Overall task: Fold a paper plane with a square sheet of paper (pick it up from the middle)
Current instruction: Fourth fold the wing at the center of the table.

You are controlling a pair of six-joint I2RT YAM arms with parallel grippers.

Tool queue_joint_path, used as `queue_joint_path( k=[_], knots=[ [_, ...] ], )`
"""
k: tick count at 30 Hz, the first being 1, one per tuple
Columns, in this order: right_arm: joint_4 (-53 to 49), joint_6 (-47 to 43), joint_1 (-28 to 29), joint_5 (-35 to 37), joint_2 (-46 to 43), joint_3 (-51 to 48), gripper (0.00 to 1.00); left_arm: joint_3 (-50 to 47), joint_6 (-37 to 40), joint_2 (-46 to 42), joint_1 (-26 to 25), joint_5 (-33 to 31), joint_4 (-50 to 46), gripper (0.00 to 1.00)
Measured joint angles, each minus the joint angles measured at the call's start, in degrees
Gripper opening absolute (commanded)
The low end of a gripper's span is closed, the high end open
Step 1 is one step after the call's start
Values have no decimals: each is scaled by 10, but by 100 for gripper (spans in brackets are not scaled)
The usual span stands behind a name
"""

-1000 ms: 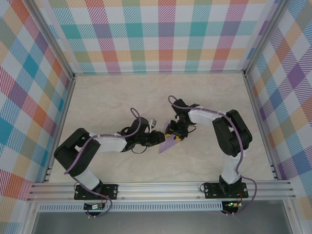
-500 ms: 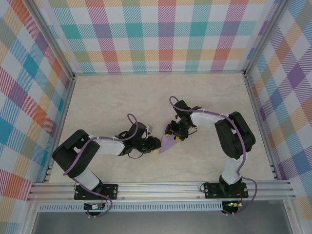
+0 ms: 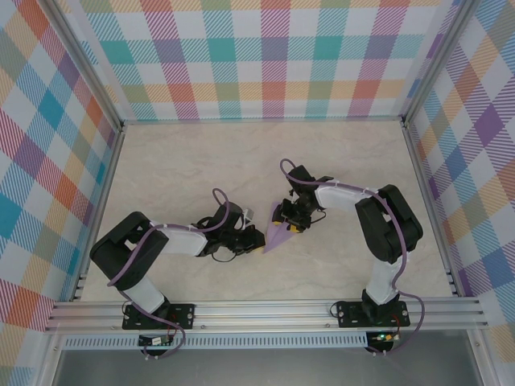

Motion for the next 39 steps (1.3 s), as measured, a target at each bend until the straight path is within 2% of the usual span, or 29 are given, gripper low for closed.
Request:
queue_joint_path(
  k=[9, 15, 22, 27, 39],
  knots=[
    [0, 0, 0, 0, 0, 0, 53, 6, 4, 16, -7, 4, -1, 8],
    [0, 2, 0, 0, 0, 0, 52, 10, 13, 16, -8, 3, -8, 13],
    [-6, 2, 0, 0, 4, 5, 52, 26, 33, -28, -8, -19, -61, 15],
    [-17, 2, 0, 0, 10, 14, 53, 52, 41, -37, -7, -28, -63, 15],
    [-38, 0, -1, -3, 23, 32, 54, 105, 43, 48, -6, -26, -46, 8]
  ],
)
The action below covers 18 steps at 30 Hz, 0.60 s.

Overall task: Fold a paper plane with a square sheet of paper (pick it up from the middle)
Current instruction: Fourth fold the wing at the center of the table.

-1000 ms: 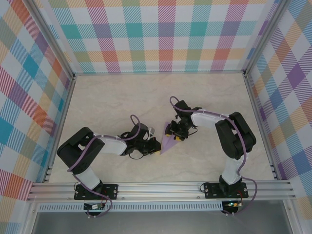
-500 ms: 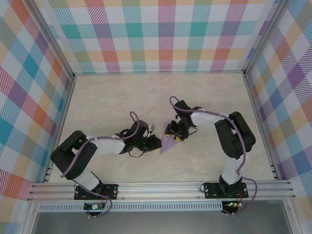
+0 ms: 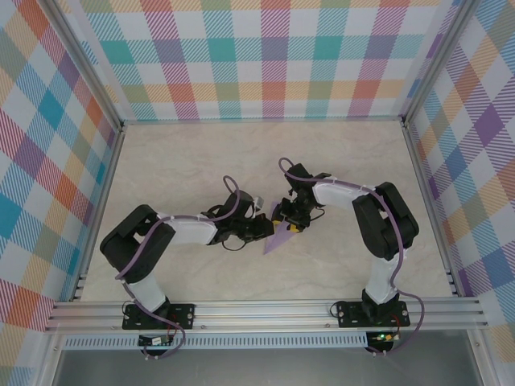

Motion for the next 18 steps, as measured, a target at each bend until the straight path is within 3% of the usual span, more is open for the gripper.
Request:
queue_joint_path(
  k=[18],
  knots=[
    [-9, 0, -1, 0, 7, 6, 51, 3, 2, 33, 3, 0, 14, 8]
  ],
)
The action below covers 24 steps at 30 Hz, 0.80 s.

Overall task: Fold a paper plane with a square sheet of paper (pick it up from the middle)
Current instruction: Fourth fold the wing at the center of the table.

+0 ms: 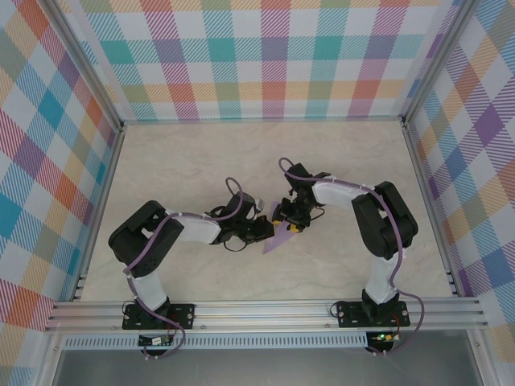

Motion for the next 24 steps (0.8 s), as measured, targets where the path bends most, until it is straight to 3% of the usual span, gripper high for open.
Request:
queue_joint_path(
  k=[14, 24],
  knots=[
    [-16, -4, 0, 2, 10, 8, 49, 0, 1, -19, 16, -4, -5, 10],
    [-19, -10, 0, 2, 12, 9, 51, 2, 5, -37, 33, -11, -6, 6]
  ],
)
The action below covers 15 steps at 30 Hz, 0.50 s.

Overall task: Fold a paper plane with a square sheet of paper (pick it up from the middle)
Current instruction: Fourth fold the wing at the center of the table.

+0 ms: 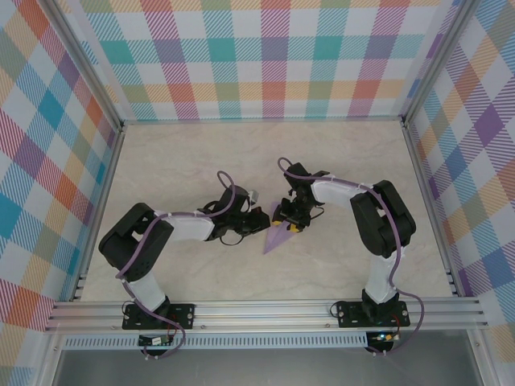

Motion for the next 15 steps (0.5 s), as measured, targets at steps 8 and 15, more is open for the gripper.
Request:
queue_joint_path(
  k=[8, 15],
  knots=[
    [-5, -9, 0, -4, 5, 6, 55, 8, 0, 11, 4, 13, 1, 4],
    [-19, -11, 0, -7, 17, 19, 56, 8, 0, 15, 9, 28, 3, 0]
  ],
)
